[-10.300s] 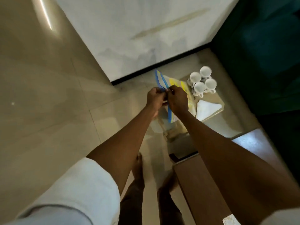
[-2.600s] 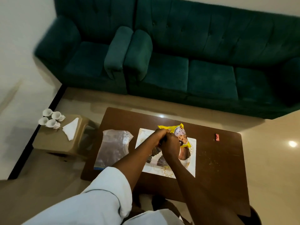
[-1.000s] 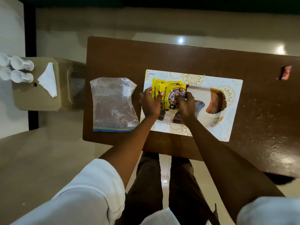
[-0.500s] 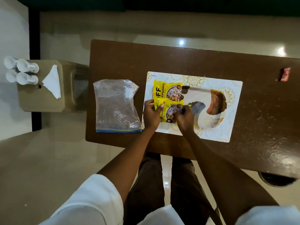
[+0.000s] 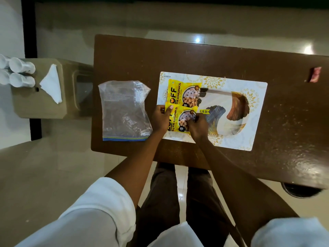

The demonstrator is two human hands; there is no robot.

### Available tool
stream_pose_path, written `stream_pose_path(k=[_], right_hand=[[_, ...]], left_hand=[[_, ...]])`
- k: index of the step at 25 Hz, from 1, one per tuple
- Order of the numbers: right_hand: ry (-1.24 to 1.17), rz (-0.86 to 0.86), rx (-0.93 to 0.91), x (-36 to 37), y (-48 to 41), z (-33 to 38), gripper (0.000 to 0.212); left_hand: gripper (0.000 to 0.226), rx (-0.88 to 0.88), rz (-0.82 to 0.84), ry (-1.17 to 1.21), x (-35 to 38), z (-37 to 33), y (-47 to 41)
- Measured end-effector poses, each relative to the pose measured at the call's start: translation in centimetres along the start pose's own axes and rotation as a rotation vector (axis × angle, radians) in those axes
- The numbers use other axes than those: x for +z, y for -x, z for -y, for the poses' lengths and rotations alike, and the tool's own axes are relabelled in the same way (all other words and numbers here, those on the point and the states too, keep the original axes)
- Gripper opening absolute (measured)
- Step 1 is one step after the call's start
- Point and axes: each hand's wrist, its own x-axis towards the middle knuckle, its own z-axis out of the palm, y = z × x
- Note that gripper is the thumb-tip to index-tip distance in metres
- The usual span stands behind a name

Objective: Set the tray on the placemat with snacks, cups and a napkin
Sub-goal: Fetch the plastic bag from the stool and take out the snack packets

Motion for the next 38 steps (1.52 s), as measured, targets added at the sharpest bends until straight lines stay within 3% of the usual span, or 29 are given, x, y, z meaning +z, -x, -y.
stream_pose_path(k=[13,21,26,28,31,35,38], right_hand=[[0.057,-0.084,0.029,-2.2,-1.1,0.5,0.022],[-0.056,-0.101,0.109,-2.2,-1.4,-0.1,0.022],[-0.106,-0.295,-0.033,-1.6,-0.2,2.6,0.015],[-0.143,-0.224,-0.161,0.2,1.1,6.0,0.015],[-0.063,0.014,-0.275,3.8,2.3,11.6,0.023],[0.181,0.362,-0.188,7.9,2.4,15.8,0.017],[0.209,0.371,-0.068,10.5,2.1,14.9,0.019]], left_hand=[[0.023,-0.038,0.007,0.022,-1.0,-0.1,-2.5],[0.031,-0.071,0.041,0.076,-2.1,-0.1,-1.6],[0.032,-0.03,0.017,0.095,-3.6,0.5,-0.3],[0.032,-0.044,0.005,0.159,-4.7,0.9,0.5],[0.035,-0.094,-0.112,0.213,-7.8,1.1,1.7],[0.037,-0.13,-0.344,0.269,-13.4,1.5,1.4],[0.038,-0.191,-0.433,0.309,-18.7,3.1,-2.0]])
